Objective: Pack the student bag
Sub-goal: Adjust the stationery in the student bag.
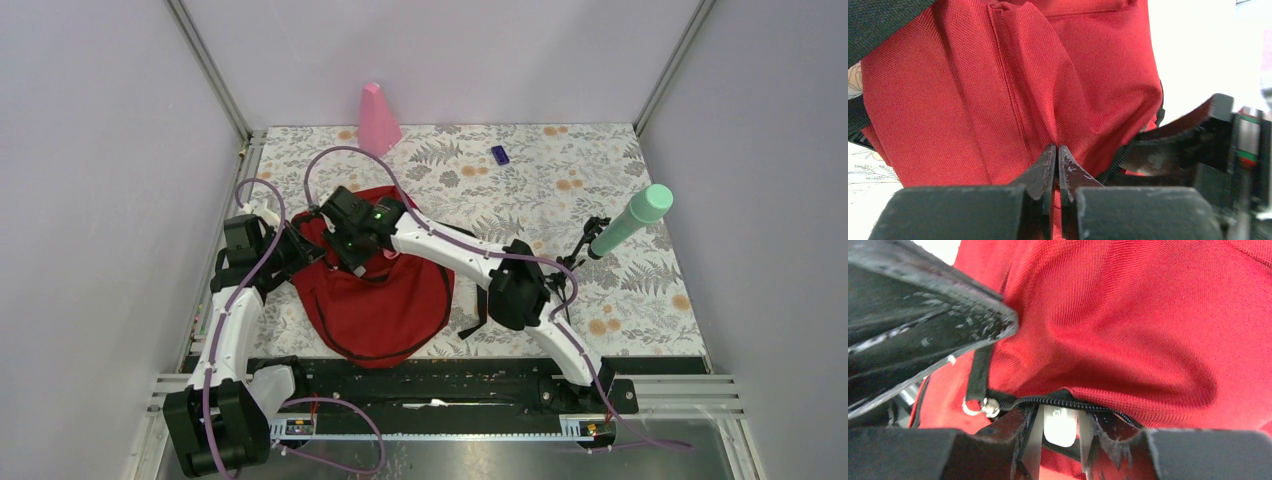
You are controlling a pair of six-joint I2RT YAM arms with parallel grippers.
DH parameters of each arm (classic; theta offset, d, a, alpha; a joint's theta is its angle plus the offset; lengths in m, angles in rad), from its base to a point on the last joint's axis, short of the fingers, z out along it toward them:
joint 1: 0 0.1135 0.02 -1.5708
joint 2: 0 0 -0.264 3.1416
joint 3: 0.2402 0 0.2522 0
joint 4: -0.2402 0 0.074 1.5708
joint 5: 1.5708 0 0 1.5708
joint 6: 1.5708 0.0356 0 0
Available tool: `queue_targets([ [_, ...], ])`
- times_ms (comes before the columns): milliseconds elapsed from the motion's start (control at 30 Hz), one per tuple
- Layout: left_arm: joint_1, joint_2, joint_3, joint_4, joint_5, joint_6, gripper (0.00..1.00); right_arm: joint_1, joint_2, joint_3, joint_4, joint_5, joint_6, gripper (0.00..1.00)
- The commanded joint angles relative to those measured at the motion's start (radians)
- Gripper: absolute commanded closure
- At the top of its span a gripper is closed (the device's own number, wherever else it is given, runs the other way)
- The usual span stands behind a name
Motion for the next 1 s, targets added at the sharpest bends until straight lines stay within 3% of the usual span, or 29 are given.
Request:
queue_targets([
  [0,-0.003,-0.013,0.004,0.054,0.072,-0.013,1.0,0.013,0.013,-0.011,0.111,0.102,-0.02,0.82],
  [133,-0.003,-0.009,0.005,0.059,0.074,-0.014,1.0,0.015,-0.074,-0.213,0.335,0.125,-0.042,0.74],
  [267,-0.002,0.0,0.008,0.053,0.064,-0.012,1.0,0.018,-0.16,-0.334,0.45,0.115,-0.054,0.46],
  [400,-0.002,-0.006,0.017,0.042,0.035,-0.005,1.0,0.018,-0.283,-0.505,0.543,0.118,-0.065,0.32],
  [633,0.0,-0.004,0.03,0.036,0.008,0.0,1.0,0.018,-0.488,-0.71,0.569,0.146,-0.051,0.27],
  [800,0.005,-0.024,0.044,0.014,-0.026,0.016,0.78,0.042,-0.573,-0.757,0.595,0.189,-0.038,0.28],
  [967,0.01,-0.074,0.062,-0.029,-0.148,0.037,0.55,0.079,-0.505,-0.661,0.608,0.114,-0.041,0.3],
])
